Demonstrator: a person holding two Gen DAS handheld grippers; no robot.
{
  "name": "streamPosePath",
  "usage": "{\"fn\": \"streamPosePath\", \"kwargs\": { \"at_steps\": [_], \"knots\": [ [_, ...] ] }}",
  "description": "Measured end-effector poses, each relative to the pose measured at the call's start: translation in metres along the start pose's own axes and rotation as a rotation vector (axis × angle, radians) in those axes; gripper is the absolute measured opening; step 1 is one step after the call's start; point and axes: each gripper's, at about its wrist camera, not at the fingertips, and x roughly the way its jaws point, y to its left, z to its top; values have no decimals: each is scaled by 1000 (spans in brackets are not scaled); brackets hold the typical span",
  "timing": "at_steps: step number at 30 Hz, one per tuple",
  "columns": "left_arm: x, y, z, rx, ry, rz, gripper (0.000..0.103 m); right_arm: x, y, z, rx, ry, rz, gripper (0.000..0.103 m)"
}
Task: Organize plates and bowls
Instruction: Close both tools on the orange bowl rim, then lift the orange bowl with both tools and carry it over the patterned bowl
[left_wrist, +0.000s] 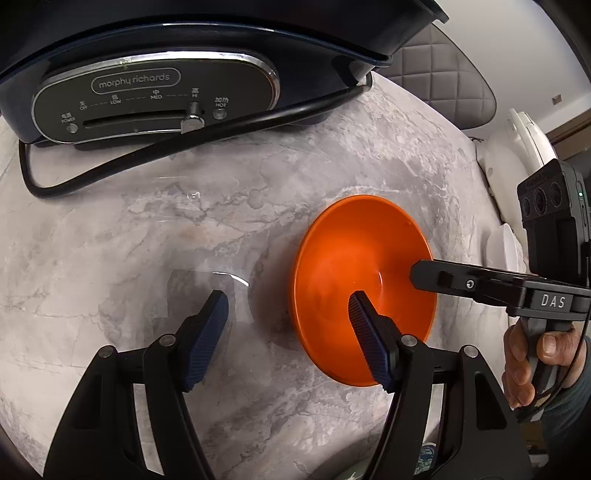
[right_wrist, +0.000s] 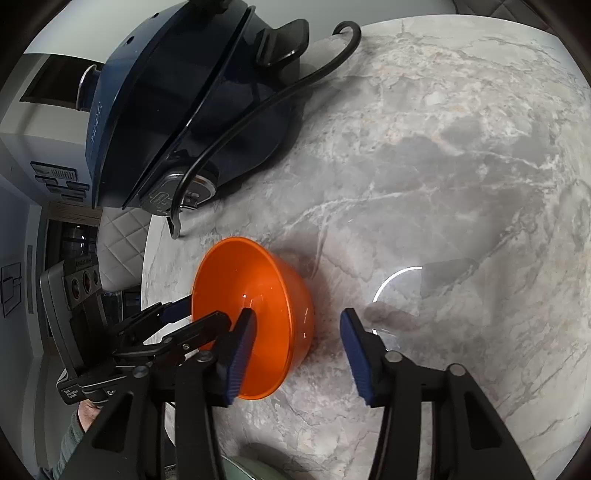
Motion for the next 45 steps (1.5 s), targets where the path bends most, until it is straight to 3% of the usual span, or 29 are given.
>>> {"fn": "streamPosePath", "kwargs": {
  "at_steps": [5,11,15,23,32,45],
  "knots": [
    [4,0,0,-3,13,-13,34,6,6,0,-36,2,1,33],
    [10,5,-1,-26,26,-3,25,12,11,1,-70,4,-19,17],
    [12,0,-2,-10,29,-5,14,14,13,1,-71,7,-26,15],
    [9,-2,-2,-12,25,-6,14,19,15,4,-64,26,-52,12],
    [-28,-16,-11,6,-20,20,14,2,25,-3,-62,13,-30,12],
    [-109,-48,-82,31,-101,72,14,-43,60,-53,-111,-9,13,12]
  ]
}}
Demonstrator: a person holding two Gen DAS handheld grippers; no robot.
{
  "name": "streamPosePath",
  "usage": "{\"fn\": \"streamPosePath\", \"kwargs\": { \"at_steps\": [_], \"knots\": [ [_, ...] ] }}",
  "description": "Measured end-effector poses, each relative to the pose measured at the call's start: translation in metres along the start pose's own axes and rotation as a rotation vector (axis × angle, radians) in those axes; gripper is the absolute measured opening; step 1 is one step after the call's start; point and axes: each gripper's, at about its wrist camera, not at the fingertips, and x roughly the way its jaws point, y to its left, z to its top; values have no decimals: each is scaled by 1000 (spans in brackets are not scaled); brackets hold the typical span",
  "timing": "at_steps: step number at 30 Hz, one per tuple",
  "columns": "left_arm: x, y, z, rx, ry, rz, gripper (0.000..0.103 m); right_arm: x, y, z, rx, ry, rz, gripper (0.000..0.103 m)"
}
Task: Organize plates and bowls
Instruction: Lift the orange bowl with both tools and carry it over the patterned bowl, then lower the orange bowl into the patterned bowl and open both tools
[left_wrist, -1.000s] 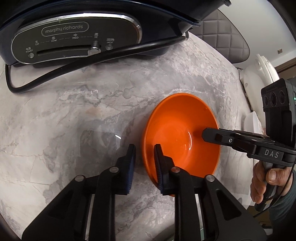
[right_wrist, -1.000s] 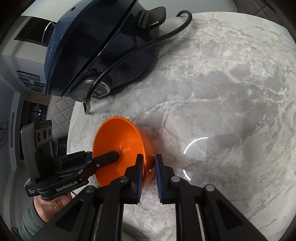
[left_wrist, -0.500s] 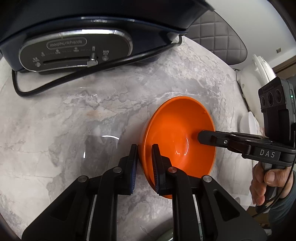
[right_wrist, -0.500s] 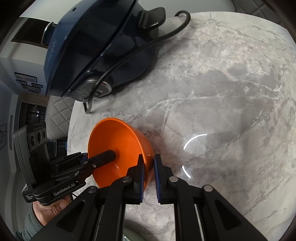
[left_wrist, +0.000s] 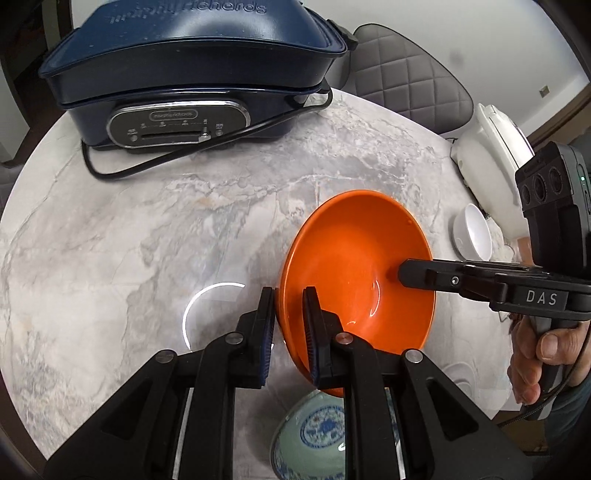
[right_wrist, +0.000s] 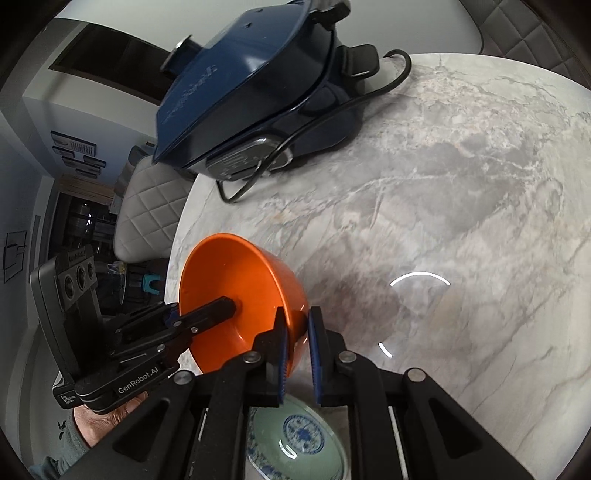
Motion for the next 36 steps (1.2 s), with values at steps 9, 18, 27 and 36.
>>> {"fn": "streamPosePath", "kwargs": {
  "at_steps": [9,18,27,36],
  "knots": [
    [-24,-1,-72,-43,13,-2,14,-3,14,-55,-7,30,15,13],
    [-5,-6,-147,-72,97,-12,14,2,10,-112,8,90,-15,14],
    [16,-10,-164,-60,135,4,14,11,5,-131,-5,99,-74,14],
    [33,-12,-167,-61,144,11,21,18,-1,-138,-21,93,-146,14]
  ]
}}
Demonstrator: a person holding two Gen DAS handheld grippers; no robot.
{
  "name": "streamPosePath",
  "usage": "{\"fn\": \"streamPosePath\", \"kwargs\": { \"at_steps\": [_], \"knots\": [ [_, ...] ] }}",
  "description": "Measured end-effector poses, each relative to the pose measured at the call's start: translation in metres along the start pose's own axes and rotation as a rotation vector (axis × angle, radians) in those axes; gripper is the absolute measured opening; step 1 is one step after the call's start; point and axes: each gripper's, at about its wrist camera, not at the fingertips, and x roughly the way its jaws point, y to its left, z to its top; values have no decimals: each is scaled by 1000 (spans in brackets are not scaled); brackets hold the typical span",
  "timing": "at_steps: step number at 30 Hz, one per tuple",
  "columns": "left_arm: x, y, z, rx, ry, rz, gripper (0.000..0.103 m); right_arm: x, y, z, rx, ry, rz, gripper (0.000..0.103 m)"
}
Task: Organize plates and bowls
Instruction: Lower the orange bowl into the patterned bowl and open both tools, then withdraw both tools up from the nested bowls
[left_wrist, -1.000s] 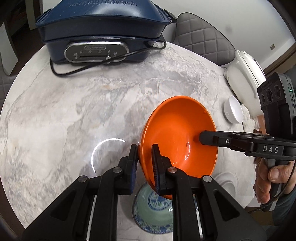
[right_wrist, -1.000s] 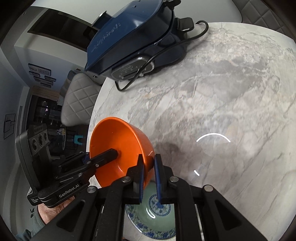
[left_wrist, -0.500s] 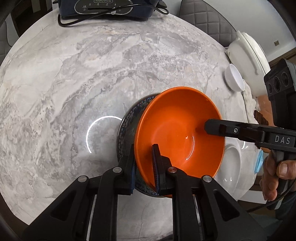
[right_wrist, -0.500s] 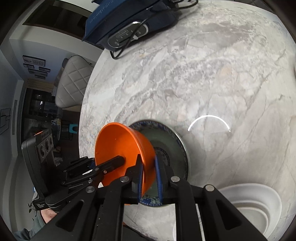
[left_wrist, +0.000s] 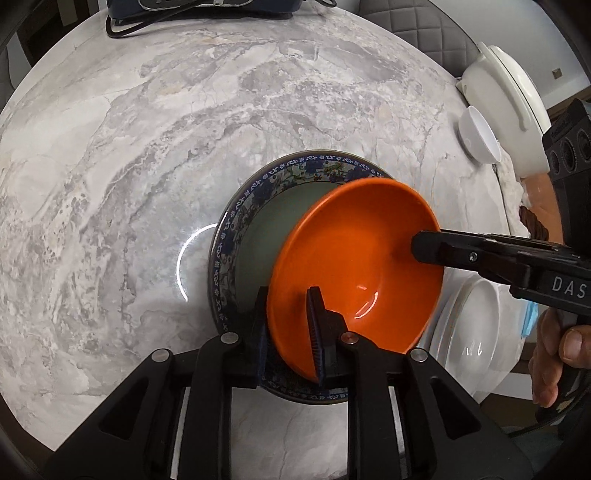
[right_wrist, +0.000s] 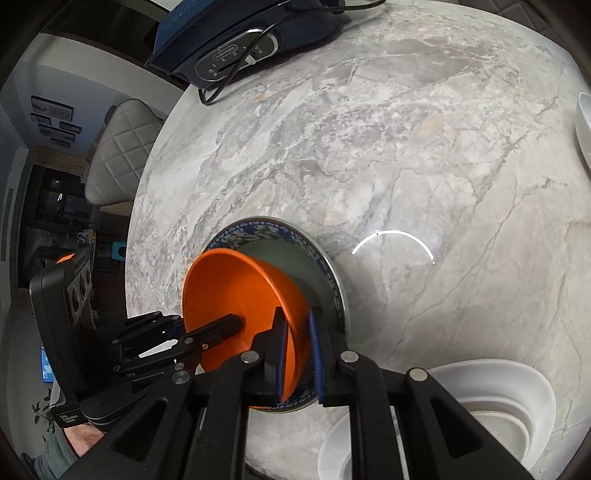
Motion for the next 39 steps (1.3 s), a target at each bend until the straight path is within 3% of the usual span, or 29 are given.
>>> {"fn": "streamPosePath", "kwargs": {
  "at_steps": [1,3,6,11,14,16,19,21,23,25,32,39],
  "knots": [
    [0,0,1,0,-5,3,24,1,0,0,-3,-1,-9,13],
    [-1,-1,2,6,-20,-11,44,4,-1,0,-2,-1,-20,12],
    [-2,-6,4,19,-30,-14,62,6,0,-2,-3,-2,-10,8],
    [-7,-7,7,24,-50,-23,70,10,4,-2,-15,-4,-25,8],
    [-14,-3,6,17,-72,-38,80,11,4,-3,-16,3,-25,8],
    [-20,0,6,3,-86,-54,81,9,3,-4,-8,1,-17,8],
    [-36,7,5,-22,-130,-87,83,2,3,-5,2,-23,34,19],
    [-52,11,6,-28,-187,-110,95,-9,5,-7,2,-63,111,35],
    [-65,13,9,-30,-240,-125,100,-25,3,-11,17,-125,207,69],
    [-73,14,16,-22,-260,-141,102,-41,-4,-17,54,-197,271,86],
    [-87,-11,51,63,-262,-150,102,-85,-55,-34,195,-317,302,86],
    [-72,-75,111,99,-116,-143,102,-137,-158,-57,378,-428,236,86]
  ]
}}
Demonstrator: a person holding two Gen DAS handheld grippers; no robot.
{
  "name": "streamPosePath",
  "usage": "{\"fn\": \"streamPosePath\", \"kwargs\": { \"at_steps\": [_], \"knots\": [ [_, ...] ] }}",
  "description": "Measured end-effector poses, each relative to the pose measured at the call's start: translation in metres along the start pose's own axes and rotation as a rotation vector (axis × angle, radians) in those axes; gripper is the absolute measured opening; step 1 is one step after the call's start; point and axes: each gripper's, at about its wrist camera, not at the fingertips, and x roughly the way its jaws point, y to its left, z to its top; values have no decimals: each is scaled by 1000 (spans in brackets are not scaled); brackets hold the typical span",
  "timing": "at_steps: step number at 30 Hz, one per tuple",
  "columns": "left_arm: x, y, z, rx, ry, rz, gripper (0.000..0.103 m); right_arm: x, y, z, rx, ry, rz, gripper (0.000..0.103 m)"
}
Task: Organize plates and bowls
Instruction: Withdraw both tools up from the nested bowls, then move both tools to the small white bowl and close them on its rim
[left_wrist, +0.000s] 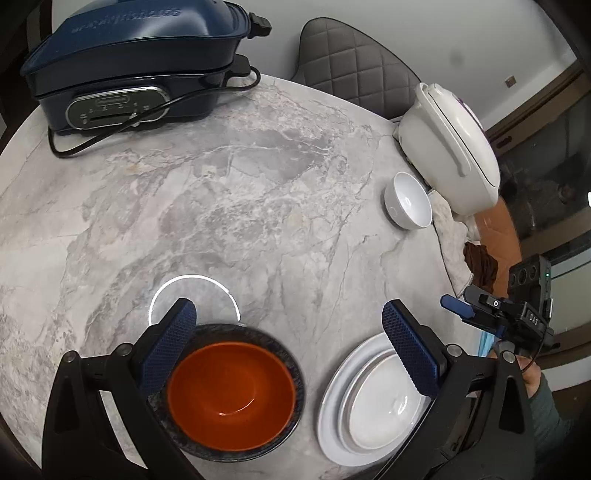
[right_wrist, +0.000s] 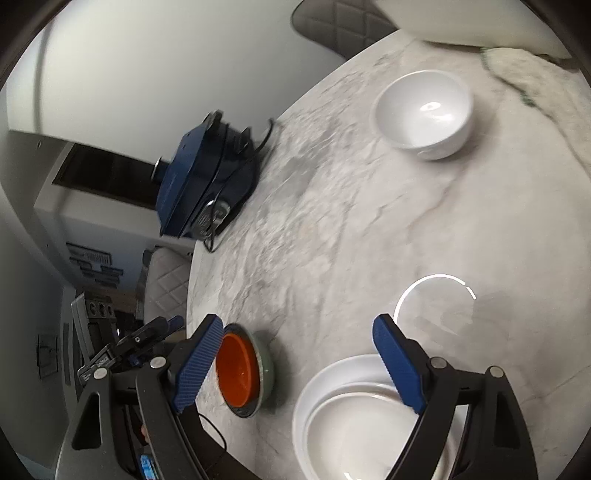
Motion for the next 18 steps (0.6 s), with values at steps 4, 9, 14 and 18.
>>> {"fn": "streamPosePath", "kwargs": {
  "at_steps": [4,9,14,18],
  "knots": [
    [39,-41,44,34,71,-15,102,-38,-50,36,81,-70,-86,84],
    [108,-100,98,134,130,57,102,-60,-88,94,146,-99,-186,74],
    [173,-148,141,229,124,128,101,-42,-89,140,96,-91,-277,67],
    [216,-169,157,258,152,122,100,-11,-90,155,89,-63,-273,62]
  ]
}}
